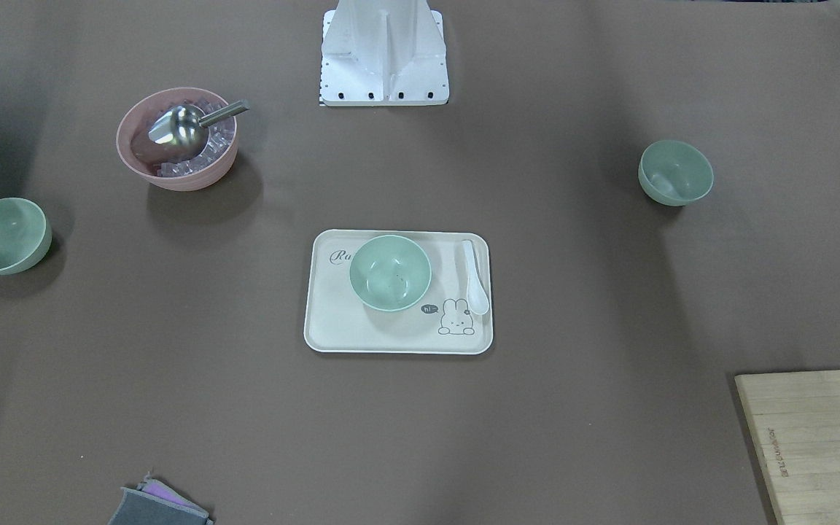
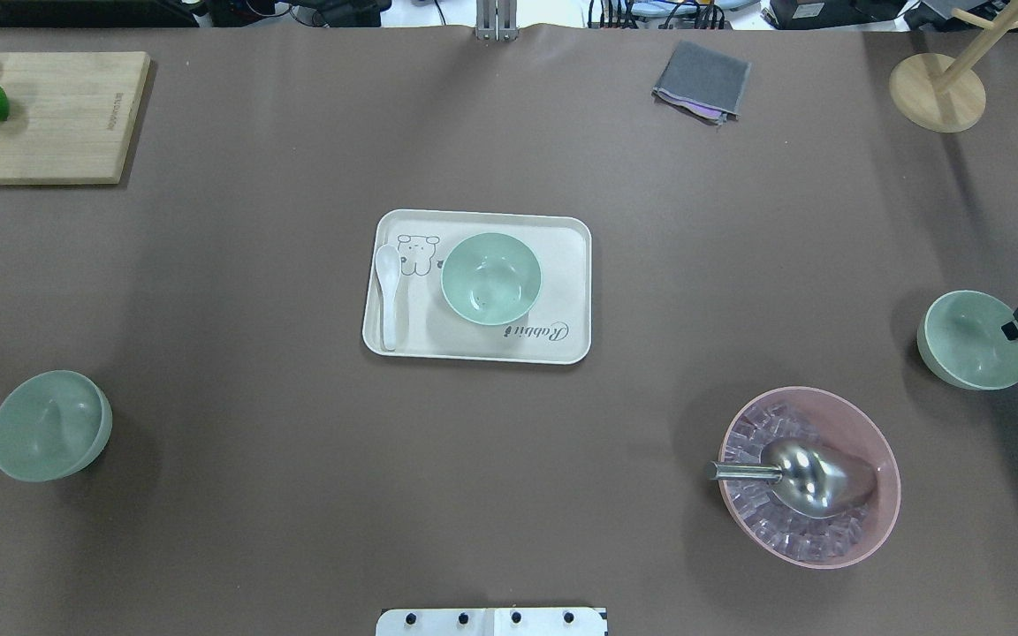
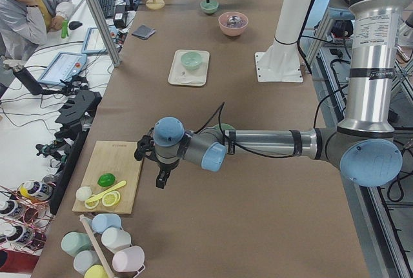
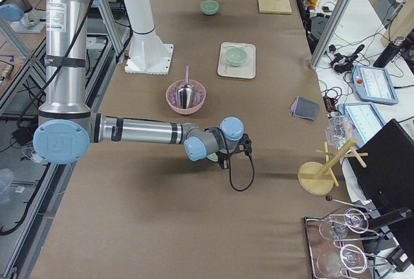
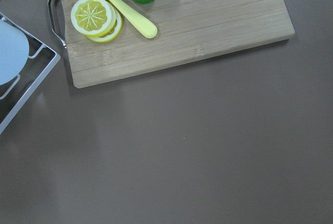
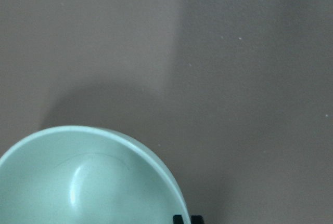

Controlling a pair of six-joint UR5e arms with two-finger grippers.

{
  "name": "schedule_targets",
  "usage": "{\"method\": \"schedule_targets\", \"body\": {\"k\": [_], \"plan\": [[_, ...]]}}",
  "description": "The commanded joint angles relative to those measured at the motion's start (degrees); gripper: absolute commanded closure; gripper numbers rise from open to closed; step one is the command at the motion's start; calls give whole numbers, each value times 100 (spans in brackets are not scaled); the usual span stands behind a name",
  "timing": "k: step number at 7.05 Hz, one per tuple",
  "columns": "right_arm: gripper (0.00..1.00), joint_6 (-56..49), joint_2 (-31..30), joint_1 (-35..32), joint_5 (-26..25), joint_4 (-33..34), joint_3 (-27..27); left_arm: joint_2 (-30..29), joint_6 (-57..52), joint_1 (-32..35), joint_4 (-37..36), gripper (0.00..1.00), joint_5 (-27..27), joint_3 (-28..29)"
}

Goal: Stack green bowls together

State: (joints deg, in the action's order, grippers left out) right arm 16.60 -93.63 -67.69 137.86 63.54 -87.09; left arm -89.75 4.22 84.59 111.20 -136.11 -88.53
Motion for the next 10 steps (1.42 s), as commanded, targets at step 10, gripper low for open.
{"method": "schedule_targets", "body": {"k": [10], "plan": [[100,4024,2910,1115,-381,1574,-959,1381,3771,-3160,2389,19,-48,-903]]}}
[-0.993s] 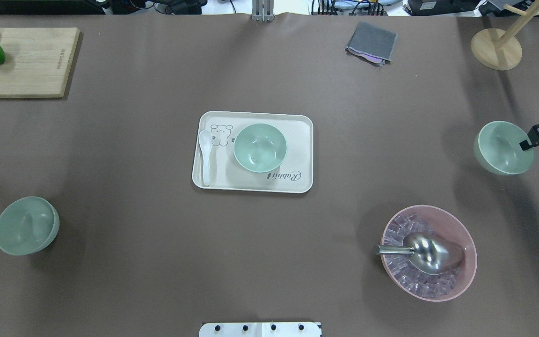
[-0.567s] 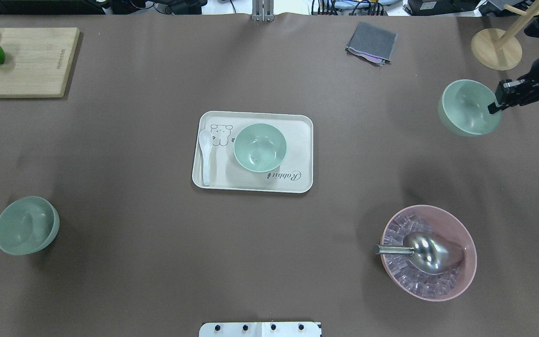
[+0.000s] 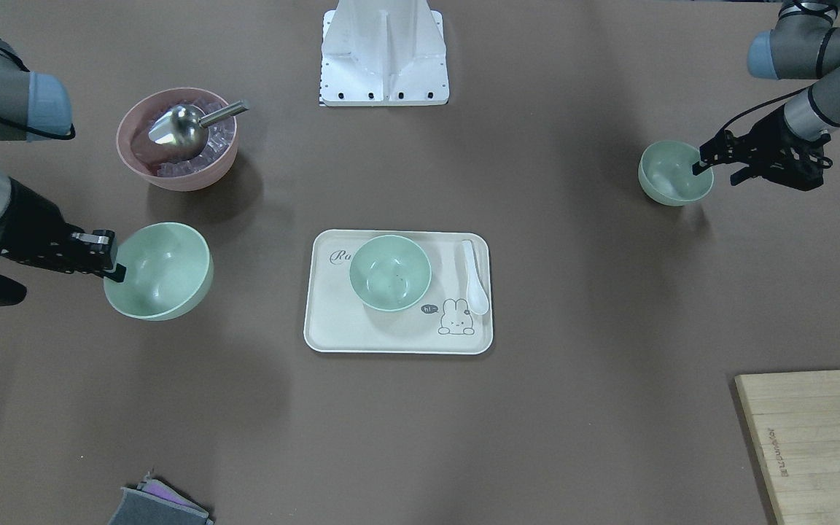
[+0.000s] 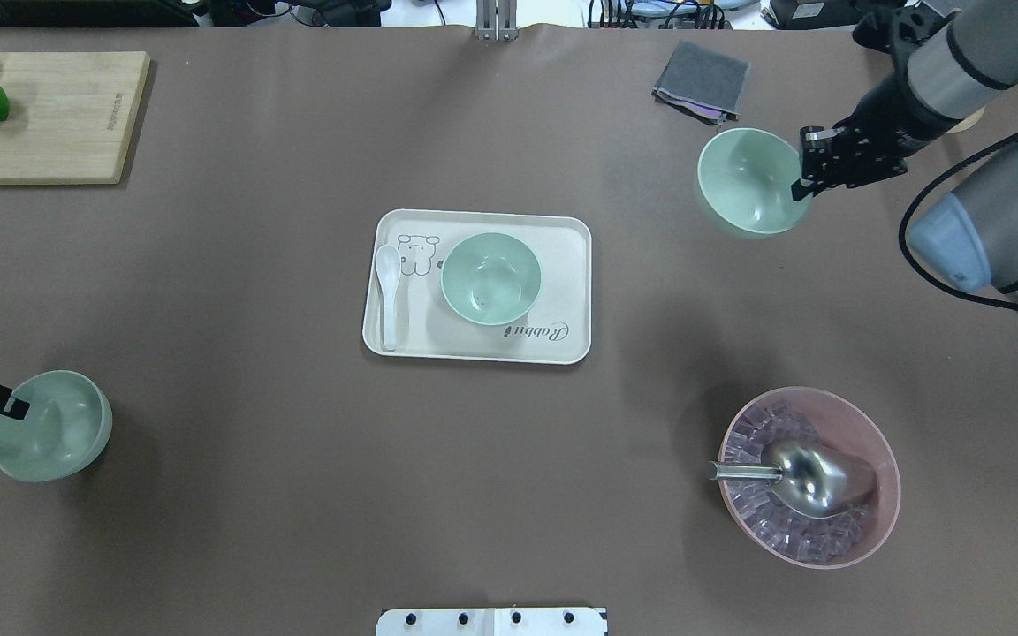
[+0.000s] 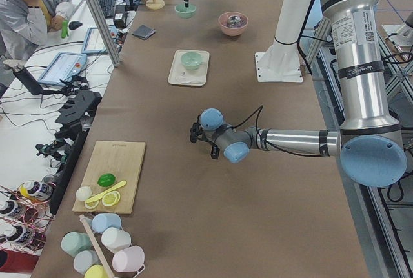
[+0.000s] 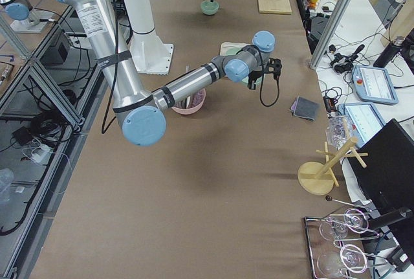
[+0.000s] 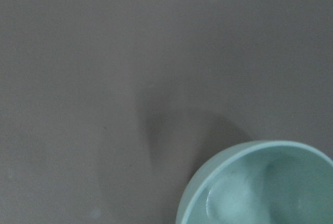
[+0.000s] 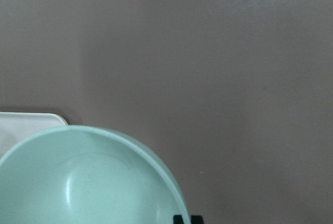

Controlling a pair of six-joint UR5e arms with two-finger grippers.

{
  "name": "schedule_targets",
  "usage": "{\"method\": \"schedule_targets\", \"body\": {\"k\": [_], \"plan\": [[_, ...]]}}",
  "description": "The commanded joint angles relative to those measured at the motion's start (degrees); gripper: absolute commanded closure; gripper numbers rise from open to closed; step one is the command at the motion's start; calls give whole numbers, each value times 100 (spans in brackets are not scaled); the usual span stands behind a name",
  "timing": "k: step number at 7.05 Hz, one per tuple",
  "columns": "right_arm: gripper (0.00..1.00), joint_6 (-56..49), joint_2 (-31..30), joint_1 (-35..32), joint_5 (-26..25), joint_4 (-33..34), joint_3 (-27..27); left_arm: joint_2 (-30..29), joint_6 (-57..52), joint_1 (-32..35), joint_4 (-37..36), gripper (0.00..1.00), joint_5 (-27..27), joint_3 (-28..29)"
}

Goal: Stack green bowls together

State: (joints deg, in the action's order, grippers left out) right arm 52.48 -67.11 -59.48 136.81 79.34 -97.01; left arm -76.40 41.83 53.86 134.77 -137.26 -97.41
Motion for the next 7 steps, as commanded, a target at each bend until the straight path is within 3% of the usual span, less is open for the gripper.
{"method": "schedule_targets", "body": {"k": [1,2,3,4,6,7], "plan": [[100,622,372,410,-304,-6,33,55,35,-87,32,37,68,-15],[100,919,513,568,-392,-15,42,64,61,-87,32,54,59,-15],[100,1175,662,709,-558,-50,51,55,70,-95,32,84,50,-24],[100,1377,777,849,-646,-50,77,38,71,-95,32,100,24,2],[100,1581,883,1261,-1084,-94,112,-163,79,-87,-38,100,-185,-24],[100,1825,1023,1490,-1409,-94,156,-435,288,-87,-47,100,-701,54]]}}
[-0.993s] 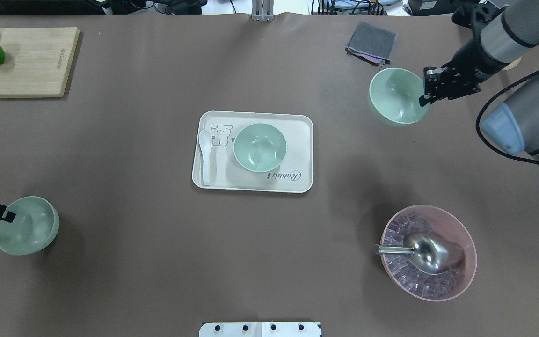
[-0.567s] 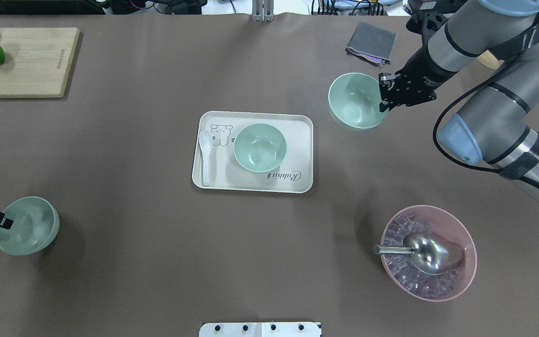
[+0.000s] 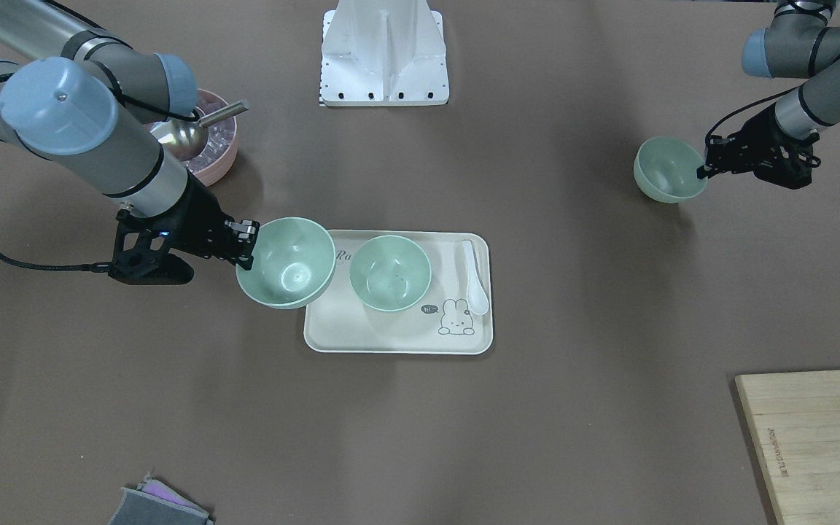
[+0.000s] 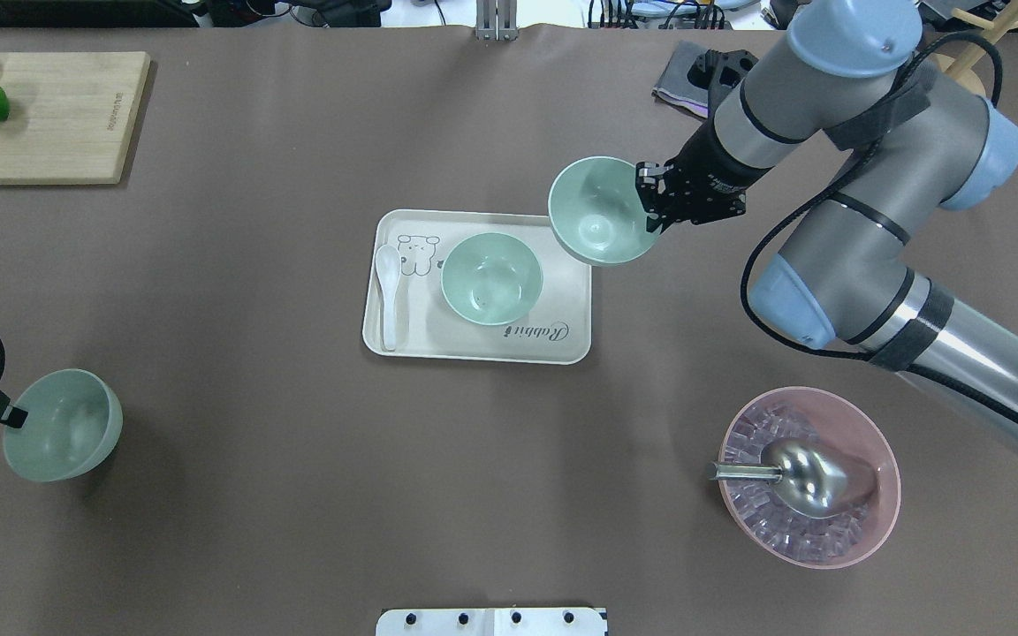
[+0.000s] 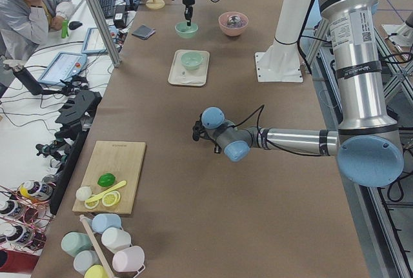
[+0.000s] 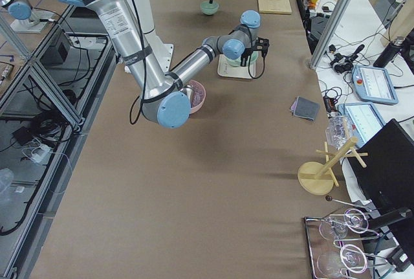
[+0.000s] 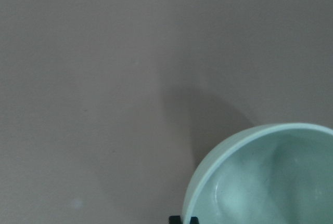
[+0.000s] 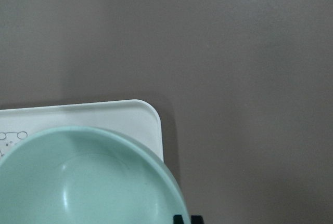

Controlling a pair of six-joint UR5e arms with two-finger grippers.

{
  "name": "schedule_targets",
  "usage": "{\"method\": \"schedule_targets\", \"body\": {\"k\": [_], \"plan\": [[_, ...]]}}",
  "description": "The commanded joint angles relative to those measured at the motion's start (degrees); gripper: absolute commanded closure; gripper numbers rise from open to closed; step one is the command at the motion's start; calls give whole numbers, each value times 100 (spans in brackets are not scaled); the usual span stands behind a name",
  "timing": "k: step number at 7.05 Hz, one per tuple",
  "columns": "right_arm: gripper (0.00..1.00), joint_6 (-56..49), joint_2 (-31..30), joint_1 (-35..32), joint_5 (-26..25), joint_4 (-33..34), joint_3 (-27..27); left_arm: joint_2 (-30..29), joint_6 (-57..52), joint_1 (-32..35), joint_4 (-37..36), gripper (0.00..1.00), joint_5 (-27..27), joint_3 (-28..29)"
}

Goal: Stack green bowls together

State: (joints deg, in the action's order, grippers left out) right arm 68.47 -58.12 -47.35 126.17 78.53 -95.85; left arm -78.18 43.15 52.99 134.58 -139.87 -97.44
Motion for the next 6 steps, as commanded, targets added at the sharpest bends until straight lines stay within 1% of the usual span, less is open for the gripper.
{"method": "schedule_targets", "body": {"k": [1,2,3,4,5,6], "plan": [[100,471,239,427,-374,-22,49,-433,464,1,-20,100,-514,15],[100,622,466,550,-452,-22,223,-574,615,1,-29,100,-506,32],[100,867,686,664,-523,-170,512,-654,634,1,-29,100,-514,24],[100,1174,723,779,-532,-667,767,-994,999,-7,-37,100,-619,41],[100,1403,854,788,-532,-1038,1066,-1519,1708,-7,-46,100,-681,76],[100,1432,994,832,-532,-1068,1251,-1812,1880,-7,-81,100,-673,120]]}}
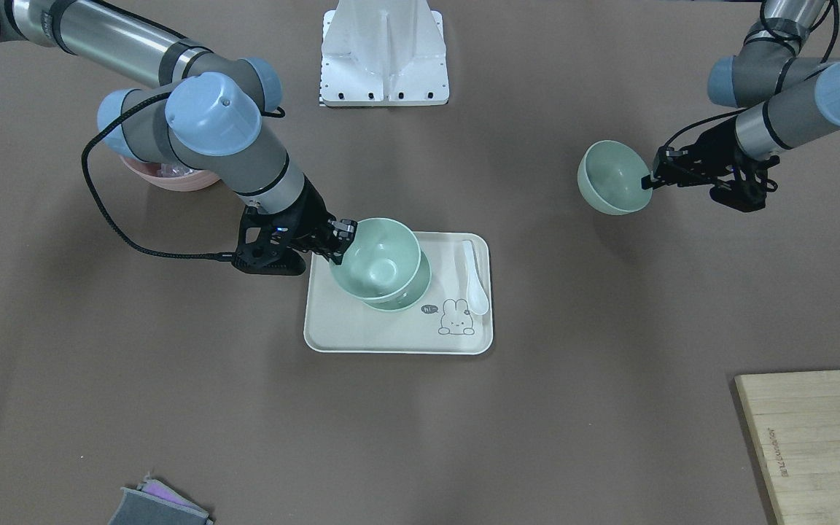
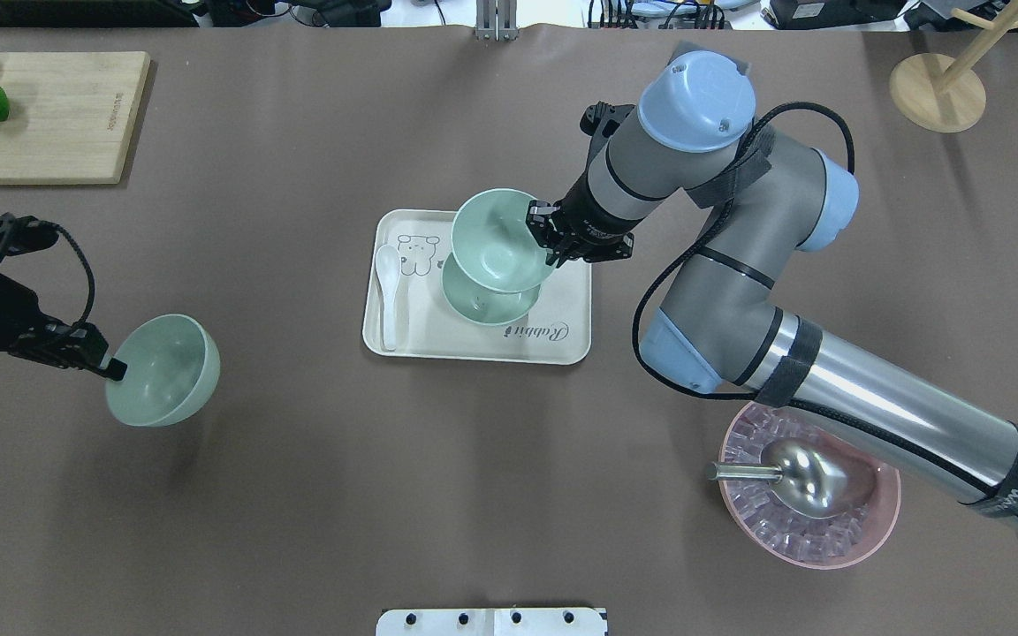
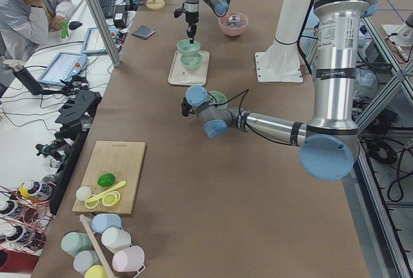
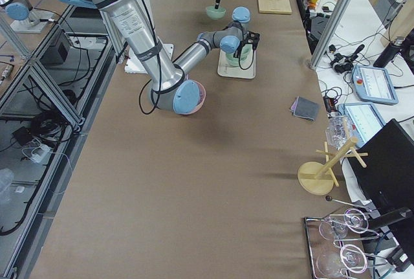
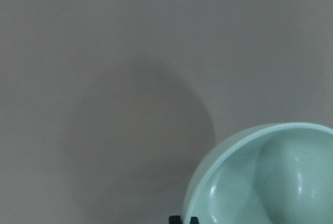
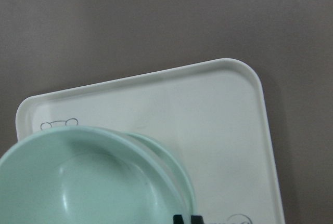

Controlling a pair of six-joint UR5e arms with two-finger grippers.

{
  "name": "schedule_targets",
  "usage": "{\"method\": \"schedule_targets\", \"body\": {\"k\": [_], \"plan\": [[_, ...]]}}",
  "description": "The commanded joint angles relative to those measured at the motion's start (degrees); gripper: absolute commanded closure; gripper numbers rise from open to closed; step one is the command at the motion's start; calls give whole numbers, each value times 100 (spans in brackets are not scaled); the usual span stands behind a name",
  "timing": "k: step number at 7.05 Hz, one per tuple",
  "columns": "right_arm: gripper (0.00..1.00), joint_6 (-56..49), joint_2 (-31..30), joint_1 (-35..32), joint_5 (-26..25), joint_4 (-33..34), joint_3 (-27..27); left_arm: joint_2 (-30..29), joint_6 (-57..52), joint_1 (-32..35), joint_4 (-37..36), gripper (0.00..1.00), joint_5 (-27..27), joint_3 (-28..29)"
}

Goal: Stack green bowls together

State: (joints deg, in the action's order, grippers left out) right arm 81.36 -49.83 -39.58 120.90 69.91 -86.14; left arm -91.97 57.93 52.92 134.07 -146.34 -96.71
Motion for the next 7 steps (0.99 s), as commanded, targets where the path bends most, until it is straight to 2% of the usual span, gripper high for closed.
{"method": "schedule_targets", "body": {"k": [1,6,7], "plan": [[100,143,175,82,-5,-232,317,-636,629,-10,-65,100,-44,46],[100,134,131,161,4,-232,317,-804,763,-1,-65,100,-175,2],[38,126,123,161,-5,-232,317,-883,763,-1,-74,100,-184,29]]}}
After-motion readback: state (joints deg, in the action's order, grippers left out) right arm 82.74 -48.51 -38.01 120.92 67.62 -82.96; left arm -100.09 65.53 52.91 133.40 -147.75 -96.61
